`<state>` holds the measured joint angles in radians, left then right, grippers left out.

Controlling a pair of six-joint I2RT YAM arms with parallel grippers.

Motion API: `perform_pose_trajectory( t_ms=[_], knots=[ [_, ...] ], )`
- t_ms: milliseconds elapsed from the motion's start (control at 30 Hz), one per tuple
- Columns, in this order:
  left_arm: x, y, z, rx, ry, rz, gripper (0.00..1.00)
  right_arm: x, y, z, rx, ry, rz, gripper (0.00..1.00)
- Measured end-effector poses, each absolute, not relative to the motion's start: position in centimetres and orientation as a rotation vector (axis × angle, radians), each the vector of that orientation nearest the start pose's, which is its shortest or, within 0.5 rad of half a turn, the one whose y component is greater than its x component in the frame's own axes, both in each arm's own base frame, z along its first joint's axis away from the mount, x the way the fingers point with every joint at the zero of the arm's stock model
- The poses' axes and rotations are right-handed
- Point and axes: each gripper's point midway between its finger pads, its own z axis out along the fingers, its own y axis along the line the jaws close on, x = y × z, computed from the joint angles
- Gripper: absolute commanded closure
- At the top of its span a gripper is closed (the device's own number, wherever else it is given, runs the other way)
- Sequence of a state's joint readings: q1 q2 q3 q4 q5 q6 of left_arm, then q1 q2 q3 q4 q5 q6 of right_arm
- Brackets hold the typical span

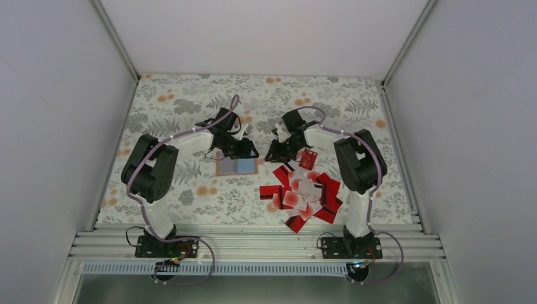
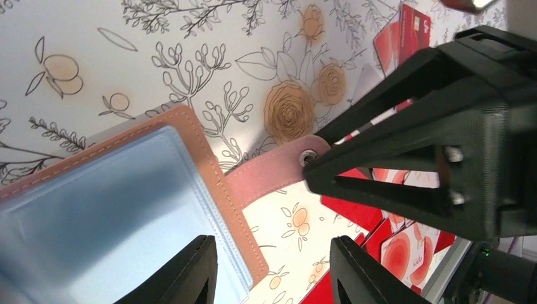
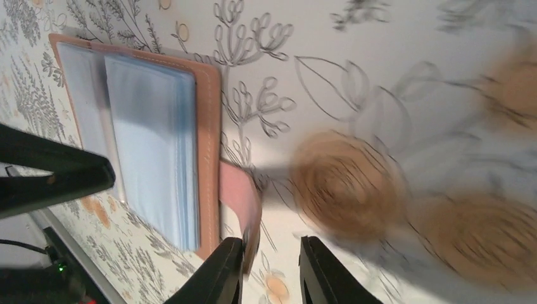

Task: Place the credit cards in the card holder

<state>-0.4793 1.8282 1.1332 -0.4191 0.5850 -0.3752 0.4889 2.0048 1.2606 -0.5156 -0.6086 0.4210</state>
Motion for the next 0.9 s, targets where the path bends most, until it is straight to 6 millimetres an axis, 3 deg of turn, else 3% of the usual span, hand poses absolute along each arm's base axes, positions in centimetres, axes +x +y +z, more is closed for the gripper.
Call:
perform_pose_trajectory(
  t_ms=[167, 267, 467, 633, 767, 900],
  knots=[
    [32.2, -27.7, 6.2, 0.351, 2.755, -1.057, 0.54, 32.2, 25.5, 4.9, -0.215, 2.922, 0.941, 0.72],
    [32.2, -27.8, 6.3, 0.354, 2.753, -1.063, 0.54, 32.3, 24.2, 7.0, -0.218, 2.882, 0.889, 0.66],
    [32.6, -28.4, 7.8, 0.438, 2.697, -1.061, 0.54, 30.9, 21.1, 10.9, -0.224, 2.802, 0.746, 0.37],
    [31.6, -30.9, 9.3, 0.62, 2.631, -1.059, 0.54, 27.2, 17.7, 9.4, -0.151, 2.883, 0.588, 0.21],
    [30.1, -32.4, 9.2, 0.704, 2.625, -1.056, 0.53, 24.0, 15.0, 7.4, -0.086, 2.984, 0.453, 0.19],
    [29.5, -32.9, 9.0, 0.726, 2.629, -1.032, 0.53, 22.8, 14.1, 6.4, -0.05, 3.038, 0.389, 0.17]
  ],
)
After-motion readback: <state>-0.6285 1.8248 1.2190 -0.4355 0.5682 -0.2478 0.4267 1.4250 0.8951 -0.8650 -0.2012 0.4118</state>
